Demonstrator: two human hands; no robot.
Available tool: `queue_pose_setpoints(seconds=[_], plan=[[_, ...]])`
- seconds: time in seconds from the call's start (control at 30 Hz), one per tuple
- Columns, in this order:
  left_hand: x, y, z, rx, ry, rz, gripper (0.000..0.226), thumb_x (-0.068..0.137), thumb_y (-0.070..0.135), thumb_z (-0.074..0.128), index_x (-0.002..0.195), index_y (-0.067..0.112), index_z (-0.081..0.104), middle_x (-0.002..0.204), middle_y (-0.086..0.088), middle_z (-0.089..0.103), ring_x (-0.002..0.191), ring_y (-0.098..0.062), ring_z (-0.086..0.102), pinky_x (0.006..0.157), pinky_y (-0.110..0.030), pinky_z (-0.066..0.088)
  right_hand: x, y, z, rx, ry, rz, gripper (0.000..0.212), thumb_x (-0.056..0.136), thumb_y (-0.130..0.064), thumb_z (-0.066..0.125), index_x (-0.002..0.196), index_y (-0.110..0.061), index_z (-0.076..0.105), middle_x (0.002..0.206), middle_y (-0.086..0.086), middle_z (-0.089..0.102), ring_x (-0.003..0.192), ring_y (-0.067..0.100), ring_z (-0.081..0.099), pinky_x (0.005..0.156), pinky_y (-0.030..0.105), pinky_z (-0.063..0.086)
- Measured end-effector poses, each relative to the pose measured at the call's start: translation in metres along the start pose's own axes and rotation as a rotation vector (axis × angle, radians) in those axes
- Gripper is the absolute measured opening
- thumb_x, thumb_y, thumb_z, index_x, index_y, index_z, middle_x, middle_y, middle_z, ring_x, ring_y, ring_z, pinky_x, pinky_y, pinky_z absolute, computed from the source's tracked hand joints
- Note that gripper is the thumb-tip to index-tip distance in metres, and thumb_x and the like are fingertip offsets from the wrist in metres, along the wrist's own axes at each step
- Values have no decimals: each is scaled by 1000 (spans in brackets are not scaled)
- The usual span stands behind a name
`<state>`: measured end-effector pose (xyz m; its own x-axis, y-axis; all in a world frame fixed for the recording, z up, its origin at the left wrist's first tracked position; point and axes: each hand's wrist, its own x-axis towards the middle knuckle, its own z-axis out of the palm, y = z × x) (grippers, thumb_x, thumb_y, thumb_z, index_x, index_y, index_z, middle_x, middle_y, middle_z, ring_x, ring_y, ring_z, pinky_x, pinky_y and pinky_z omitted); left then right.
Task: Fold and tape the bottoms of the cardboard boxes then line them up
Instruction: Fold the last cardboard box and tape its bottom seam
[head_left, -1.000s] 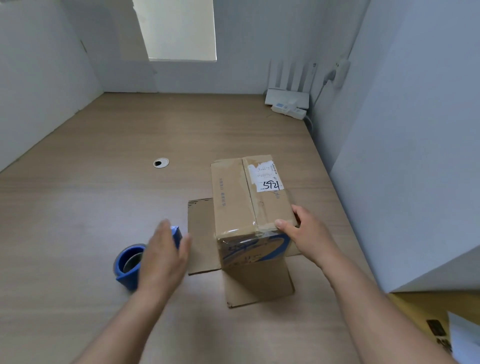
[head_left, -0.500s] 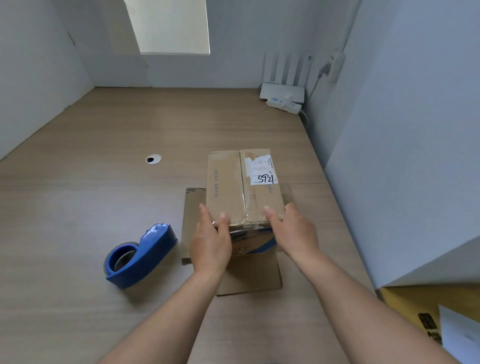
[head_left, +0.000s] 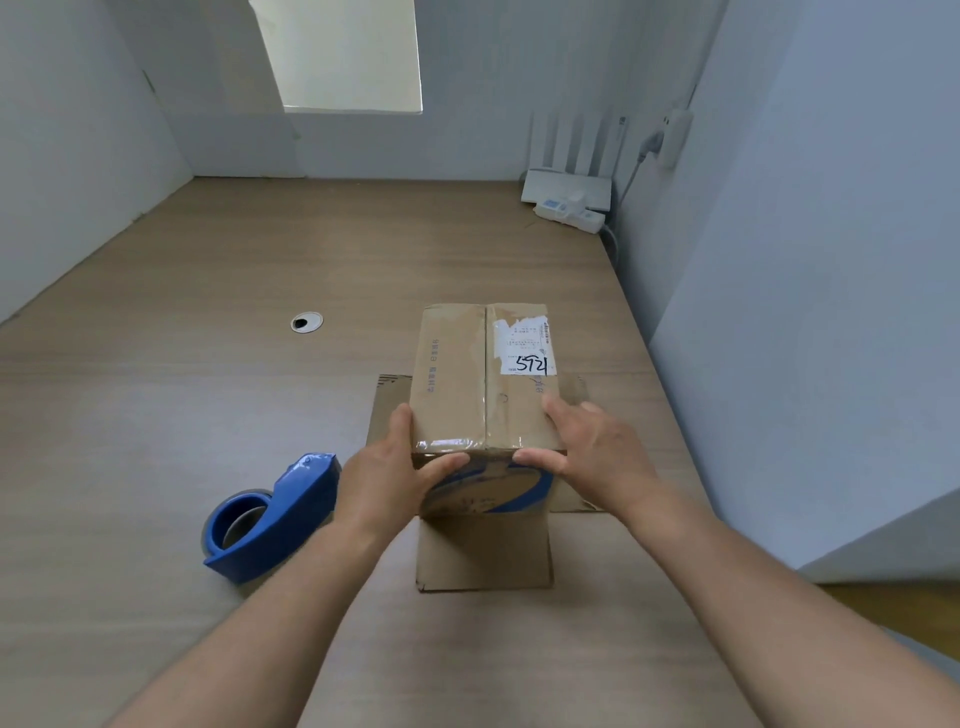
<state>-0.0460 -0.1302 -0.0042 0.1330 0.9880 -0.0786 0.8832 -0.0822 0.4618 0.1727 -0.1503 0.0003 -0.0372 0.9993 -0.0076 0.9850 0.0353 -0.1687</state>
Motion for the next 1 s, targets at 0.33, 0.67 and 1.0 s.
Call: queue_pose_setpoints(seconds=[0.33, 0.67, 1.0], plan=[[13, -48, -9, -668, -308, 58, 61, 96, 11, 52, 147, 29, 24, 119, 22, 58, 110, -11, 59, 87, -24, 53, -12, 33, -3, 475, -226, -82, 49, 101, -29, 40, 146, -38, 22, 134, -16, 45, 122, 5, 42, 99, 17, 30], [11, -54, 4, -678, -68, 24, 48, 88, 20, 64, 88, 67, 62, 89, 27, 71, 89, -15, 68, 78, -34, 57, -4, 37, -8, 550, -214, -61, 61, 85, -34, 68, 140, -32, 43, 101, -14, 65, 94, 5, 60, 84, 10, 42], [-4, -45, 17, -634, -8, 33, 38, 96, 19, 53, 133, 24, 53, 105, 31, 61, 95, 3, 64, 87, -30, 56, -19, 22, 21, 440, 240, -143, 48, 86, -36, 55, 125, -8, 60, 84, -1, 55, 74, 11, 48, 66, 22, 42]])
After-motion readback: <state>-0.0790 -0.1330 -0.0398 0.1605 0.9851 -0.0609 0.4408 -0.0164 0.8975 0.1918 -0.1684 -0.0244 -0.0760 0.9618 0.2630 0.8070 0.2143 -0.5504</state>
